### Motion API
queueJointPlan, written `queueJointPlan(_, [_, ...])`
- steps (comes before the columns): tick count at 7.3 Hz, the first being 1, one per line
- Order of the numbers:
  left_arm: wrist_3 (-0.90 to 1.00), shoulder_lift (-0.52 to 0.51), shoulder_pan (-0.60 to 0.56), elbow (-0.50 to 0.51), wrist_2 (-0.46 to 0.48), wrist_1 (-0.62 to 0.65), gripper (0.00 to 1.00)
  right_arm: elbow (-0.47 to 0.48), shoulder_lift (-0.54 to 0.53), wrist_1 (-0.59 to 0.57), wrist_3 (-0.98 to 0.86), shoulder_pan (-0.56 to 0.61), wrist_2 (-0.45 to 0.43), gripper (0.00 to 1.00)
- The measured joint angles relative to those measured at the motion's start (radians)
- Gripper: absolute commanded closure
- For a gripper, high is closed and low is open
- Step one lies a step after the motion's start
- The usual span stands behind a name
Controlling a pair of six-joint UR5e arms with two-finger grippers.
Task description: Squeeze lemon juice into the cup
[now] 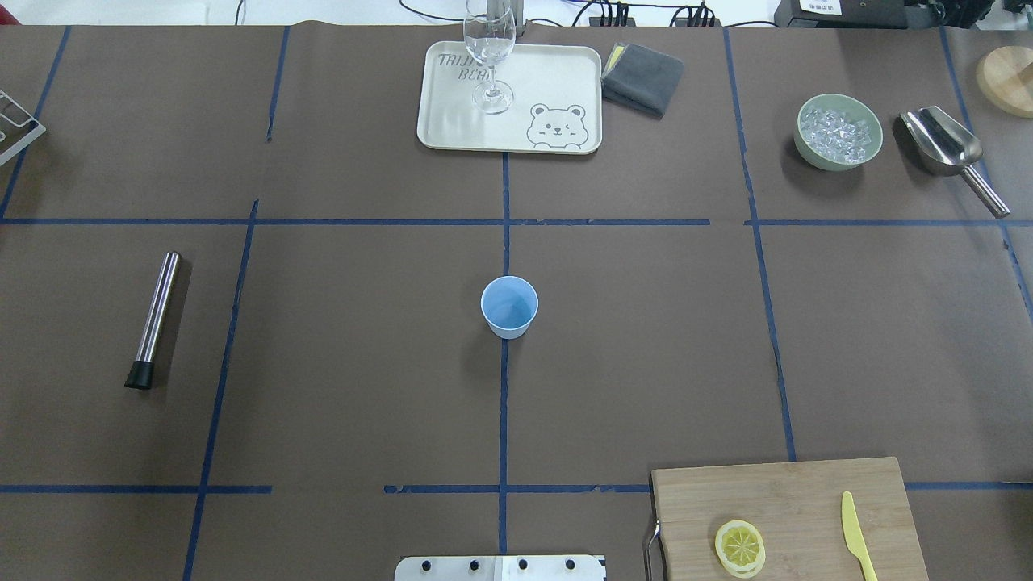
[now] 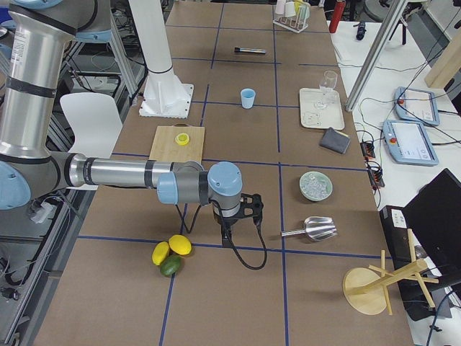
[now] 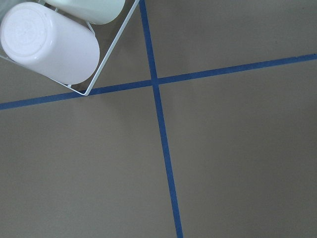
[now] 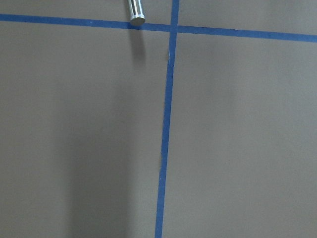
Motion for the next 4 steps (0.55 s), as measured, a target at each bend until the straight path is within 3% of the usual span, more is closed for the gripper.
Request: queueJointPlan(4, [0.003,0.0,0.0,-0.002,0.007,0.0,0.0,0.002,-0.004,0.0,-0.001,0.0,0.005,0.0])
